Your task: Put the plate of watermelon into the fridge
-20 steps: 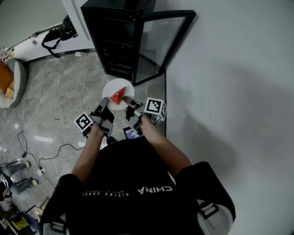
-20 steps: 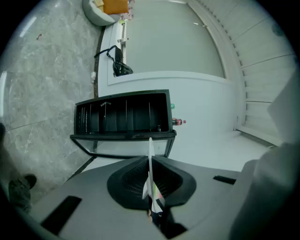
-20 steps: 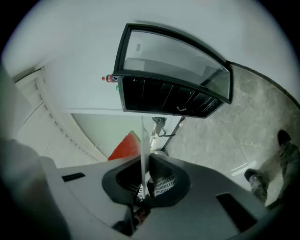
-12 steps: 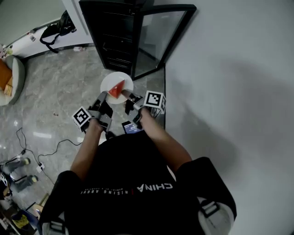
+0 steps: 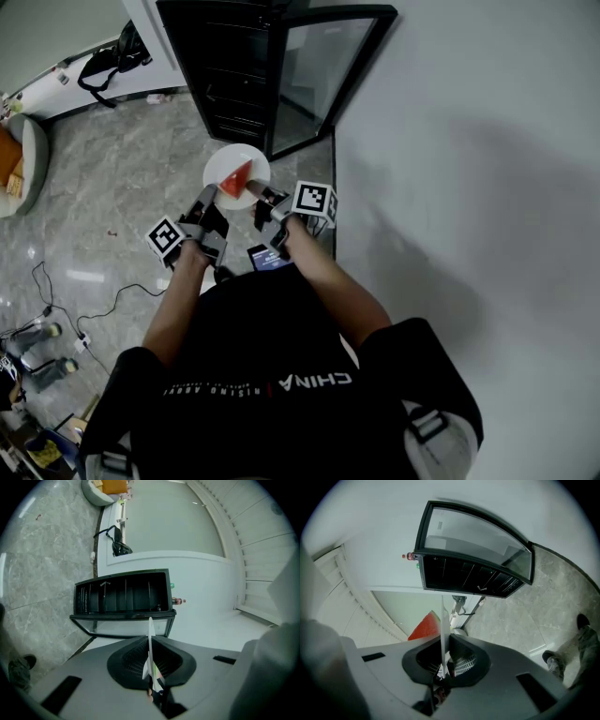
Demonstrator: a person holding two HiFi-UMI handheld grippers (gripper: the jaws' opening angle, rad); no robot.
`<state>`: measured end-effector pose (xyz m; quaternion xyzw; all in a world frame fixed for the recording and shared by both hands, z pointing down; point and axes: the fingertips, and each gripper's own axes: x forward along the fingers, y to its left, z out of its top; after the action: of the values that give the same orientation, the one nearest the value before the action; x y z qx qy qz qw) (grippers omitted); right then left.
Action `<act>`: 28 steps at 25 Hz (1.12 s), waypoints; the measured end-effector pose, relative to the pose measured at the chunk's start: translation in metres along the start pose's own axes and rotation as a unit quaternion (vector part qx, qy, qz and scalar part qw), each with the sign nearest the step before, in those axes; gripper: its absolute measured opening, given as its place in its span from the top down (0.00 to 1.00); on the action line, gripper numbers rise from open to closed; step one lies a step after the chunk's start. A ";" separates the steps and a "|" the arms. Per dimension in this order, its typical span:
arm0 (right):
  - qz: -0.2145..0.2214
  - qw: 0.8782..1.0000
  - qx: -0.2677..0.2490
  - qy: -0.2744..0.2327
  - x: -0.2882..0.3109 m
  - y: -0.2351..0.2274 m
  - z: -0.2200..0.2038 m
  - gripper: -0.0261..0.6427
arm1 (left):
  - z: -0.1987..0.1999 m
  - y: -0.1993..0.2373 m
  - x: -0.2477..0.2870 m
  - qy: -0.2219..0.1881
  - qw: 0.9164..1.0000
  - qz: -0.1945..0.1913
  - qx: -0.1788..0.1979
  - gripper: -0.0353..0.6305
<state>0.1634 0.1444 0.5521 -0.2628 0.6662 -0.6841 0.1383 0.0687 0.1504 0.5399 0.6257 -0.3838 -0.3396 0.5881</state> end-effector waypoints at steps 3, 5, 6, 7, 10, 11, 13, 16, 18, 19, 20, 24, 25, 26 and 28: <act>0.000 1.000 0.000 0.001 0.000 0.000 0.001 0.92 | 0.000 0.000 0.000 0.001 1.000 0.000 0.001 0.91; 0.001 1.000 -0.003 0.002 0.000 -0.001 0.002 0.92 | 0.000 0.000 0.001 0.001 1.000 0.000 0.002 0.91; 0.002 1.000 -0.003 0.003 0.000 -0.001 0.002 0.92 | 0.000 0.000 0.001 0.001 1.000 0.000 0.002 0.91; 0.002 1.000 -0.003 0.003 0.000 -0.001 0.002 0.92 | 0.000 0.000 0.001 0.001 1.000 0.000 0.002 0.91; 0.001 1.000 -0.002 0.003 0.000 -0.001 0.002 0.92 | 0.000 0.000 0.001 0.001 1.000 -0.001 0.003 0.91; 0.000 1.000 0.000 0.003 0.000 0.000 0.001 0.92 | 0.000 0.000 0.001 0.002 1.000 -0.002 0.003 0.91; 0.000 1.000 0.003 0.003 0.000 0.001 0.001 0.92 | 0.000 -0.001 0.000 0.001 1.000 0.000 0.004 0.91; -0.001 1.000 0.003 0.006 0.000 0.001 0.001 0.92 | 0.000 -0.001 0.000 -0.001 1.000 0.001 0.002 0.91; -0.002 1.000 0.004 0.008 0.000 0.000 0.001 0.92 | -0.001 -0.001 0.000 -0.001 1.000 0.000 0.001 0.91; -0.003 1.000 0.004 0.010 0.000 -0.001 0.000 0.92 | -0.002 -0.001 0.000 -0.002 1.000 0.000 0.000 0.91; -0.004 1.000 0.005 0.012 0.000 0.000 0.000 0.92 | -0.002 -0.001 -0.001 -0.003 1.000 0.002 -0.001 0.91; -0.008 1.000 0.007 0.018 -0.001 0.006 -0.001 0.92 | -0.001 -0.005 -0.002 -0.005 1.000 0.007 -0.002 0.91; -0.009 1.000 0.008 0.019 -0.002 0.007 -0.001 0.92 | -0.002 -0.007 -0.003 -0.005 1.000 0.008 -0.003 0.91; -0.010 1.000 0.010 0.020 -0.002 0.008 -0.001 0.92 | -0.002 -0.008 -0.003 -0.006 1.000 0.009 -0.004 0.91; -0.013 1.000 0.013 0.023 -0.004 0.011 -0.001 0.92 | -0.003 -0.012 -0.003 -0.008 1.000 0.011 -0.007 0.91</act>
<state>0.1644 0.1461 0.5403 -0.2541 0.6568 -0.7002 0.1178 0.0706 0.1544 0.5276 0.6144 -0.3928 -0.3411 0.5932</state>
